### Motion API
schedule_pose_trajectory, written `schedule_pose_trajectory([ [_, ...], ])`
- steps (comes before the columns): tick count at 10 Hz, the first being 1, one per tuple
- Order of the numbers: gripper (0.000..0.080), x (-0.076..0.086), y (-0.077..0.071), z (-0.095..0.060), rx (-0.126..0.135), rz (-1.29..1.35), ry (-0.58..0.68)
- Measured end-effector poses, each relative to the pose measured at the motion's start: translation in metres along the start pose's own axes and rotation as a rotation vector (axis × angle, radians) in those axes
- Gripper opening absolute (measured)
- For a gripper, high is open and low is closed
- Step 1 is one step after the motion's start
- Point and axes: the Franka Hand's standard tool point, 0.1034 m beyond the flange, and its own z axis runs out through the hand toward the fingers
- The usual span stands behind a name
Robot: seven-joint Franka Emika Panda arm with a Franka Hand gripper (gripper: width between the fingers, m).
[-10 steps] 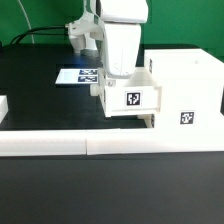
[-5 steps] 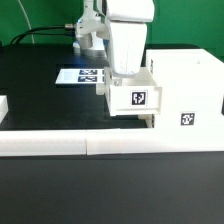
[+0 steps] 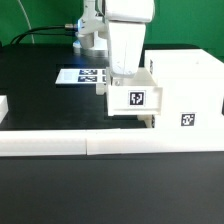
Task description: Assemble drawer
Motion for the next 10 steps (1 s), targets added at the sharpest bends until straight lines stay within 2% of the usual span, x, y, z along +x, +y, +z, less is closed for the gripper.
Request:
schedule_pose_trajectory([
  [3,0.0044,0.001,0.0,0.001,-0.003,-0.019,0.001],
  [9,0.0044,0.022,0.002,-0.001,-0.015,-0.039,0.005],
  [10,0.0044,0.021,0.002,0.0,-0.014,-0.038,0.005],
])
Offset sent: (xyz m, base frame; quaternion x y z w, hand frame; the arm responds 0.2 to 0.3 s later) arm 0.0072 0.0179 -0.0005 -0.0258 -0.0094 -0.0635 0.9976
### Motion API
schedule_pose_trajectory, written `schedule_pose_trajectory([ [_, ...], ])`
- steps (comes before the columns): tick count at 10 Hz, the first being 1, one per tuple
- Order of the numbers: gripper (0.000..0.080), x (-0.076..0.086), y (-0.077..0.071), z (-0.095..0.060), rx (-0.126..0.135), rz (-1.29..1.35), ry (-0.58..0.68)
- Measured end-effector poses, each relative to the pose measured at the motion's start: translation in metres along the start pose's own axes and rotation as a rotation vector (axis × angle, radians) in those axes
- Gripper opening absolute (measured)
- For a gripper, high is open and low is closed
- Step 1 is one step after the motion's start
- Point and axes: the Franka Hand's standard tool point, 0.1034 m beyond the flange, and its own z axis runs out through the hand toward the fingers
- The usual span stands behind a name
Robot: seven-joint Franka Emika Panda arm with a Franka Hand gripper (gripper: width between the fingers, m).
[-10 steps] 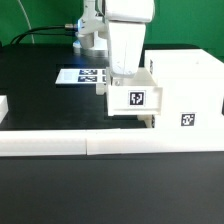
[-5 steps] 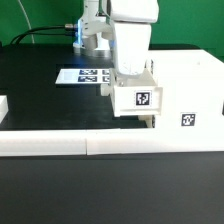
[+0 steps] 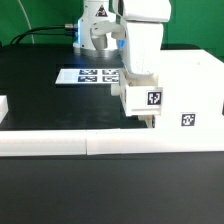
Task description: Assemble drawer
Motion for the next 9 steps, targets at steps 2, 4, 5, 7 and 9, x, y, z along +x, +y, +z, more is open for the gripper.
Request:
schedule_pose_trajectory([
  [2,0.0146,0.0,0.0,-0.001,0.001,0.01,-0.001],
  [4,0.0419,0.002,0.003,-0.012,-0.008,0.022,-0.004],
  [5,0.0419,0.002,0.003,-0.018,-0.007,0.022,-0.007],
  [7,0.0632,-0.002,0.003,-0.032,0.007,0.025,-0.019],
  [9,0.0646,-0.012,0.004,-0.042,0.0,0.013,-0.024],
])
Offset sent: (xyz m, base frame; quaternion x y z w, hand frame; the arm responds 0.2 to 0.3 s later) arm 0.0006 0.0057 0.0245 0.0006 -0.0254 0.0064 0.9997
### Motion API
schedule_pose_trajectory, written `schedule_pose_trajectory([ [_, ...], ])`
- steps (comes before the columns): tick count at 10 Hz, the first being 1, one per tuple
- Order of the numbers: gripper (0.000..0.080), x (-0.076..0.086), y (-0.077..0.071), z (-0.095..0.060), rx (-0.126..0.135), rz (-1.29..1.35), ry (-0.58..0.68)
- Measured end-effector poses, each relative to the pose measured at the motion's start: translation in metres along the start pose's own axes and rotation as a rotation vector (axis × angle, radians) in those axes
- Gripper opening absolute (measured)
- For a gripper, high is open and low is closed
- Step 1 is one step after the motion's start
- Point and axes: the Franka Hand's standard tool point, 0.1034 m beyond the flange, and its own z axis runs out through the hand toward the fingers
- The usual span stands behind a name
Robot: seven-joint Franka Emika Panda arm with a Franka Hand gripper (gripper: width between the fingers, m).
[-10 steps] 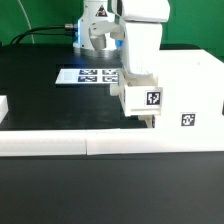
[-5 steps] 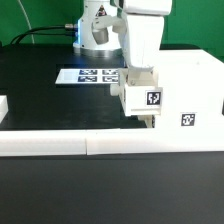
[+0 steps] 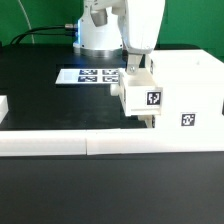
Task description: Assemble drawer
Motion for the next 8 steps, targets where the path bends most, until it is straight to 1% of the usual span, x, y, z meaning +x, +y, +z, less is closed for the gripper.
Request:
schedule_pose_trajectory([
  [2,0.0648,-0.024,-0.001,0.002,0.005,-0.05,-0.005],
  [3,0.0648,-0.034,-0.002,0.004,0.009,-0.055,-0.003],
  [6,0.0648,-0.037,-0.002,0.005,0.01,-0.059,0.0],
  [7,0.0648,-0.044,-0.003,0.006,0.013,-0.067,0.032],
  [8,0.0648,-0.055,-0.004,0.009,0.014,-0.08,0.09],
])
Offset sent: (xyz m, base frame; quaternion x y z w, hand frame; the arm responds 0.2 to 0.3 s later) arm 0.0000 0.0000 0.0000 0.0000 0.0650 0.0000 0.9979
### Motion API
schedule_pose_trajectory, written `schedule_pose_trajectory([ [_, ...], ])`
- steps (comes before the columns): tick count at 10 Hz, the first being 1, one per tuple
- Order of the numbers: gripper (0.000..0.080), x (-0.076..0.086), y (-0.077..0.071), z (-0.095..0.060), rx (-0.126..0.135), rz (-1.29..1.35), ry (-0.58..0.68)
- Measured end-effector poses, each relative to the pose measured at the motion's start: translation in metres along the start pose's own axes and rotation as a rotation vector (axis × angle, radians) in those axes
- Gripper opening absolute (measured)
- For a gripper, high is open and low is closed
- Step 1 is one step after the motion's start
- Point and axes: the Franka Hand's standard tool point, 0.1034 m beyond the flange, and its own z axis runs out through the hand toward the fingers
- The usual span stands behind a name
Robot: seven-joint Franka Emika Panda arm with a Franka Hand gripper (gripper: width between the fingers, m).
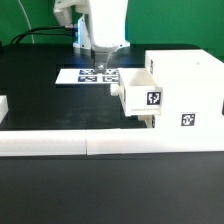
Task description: Assemble drawer
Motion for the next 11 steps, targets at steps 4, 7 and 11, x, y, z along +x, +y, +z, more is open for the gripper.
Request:
schedule_pose_trajectory([
  [4,0.0648,-0.012,0.013,0.011,0.013,0.011,0.132],
  [7,0.0648,0.002,0.014,0.031,0.042,0.043,0.148],
  [11,0.0648,0.039,0.02,0.036,0.037,0.105,0.142],
])
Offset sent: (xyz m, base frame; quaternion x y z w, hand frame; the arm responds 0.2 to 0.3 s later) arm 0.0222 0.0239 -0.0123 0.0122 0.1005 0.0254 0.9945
